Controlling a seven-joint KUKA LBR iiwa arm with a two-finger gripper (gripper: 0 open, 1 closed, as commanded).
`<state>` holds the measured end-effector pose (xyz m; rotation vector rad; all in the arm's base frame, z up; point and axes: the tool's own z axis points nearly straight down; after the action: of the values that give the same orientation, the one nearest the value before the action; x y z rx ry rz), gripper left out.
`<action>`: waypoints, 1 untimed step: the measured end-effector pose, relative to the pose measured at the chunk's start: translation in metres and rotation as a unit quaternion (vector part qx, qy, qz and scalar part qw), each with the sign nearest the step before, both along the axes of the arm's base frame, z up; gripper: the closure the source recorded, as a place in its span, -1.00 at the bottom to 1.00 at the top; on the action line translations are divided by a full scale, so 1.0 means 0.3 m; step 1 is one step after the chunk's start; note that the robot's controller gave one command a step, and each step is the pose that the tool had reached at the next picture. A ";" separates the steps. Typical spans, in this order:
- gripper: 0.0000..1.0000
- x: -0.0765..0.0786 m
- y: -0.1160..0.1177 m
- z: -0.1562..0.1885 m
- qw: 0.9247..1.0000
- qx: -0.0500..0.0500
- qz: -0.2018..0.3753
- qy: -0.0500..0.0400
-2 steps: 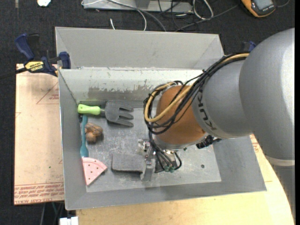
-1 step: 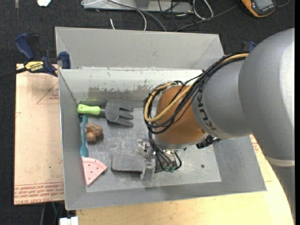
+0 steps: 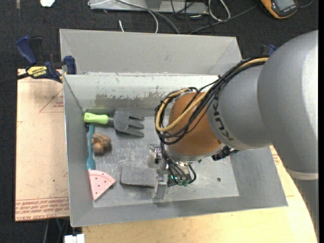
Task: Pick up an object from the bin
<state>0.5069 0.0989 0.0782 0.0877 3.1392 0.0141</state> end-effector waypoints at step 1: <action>1.00 0.001 0.000 0.003 1.000 0.000 0.000 0.000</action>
Offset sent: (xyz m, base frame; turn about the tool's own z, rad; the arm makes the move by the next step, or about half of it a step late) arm 0.0000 0.0000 0.0000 0.0000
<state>0.5072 0.0990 0.0791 0.0880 3.1390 0.0147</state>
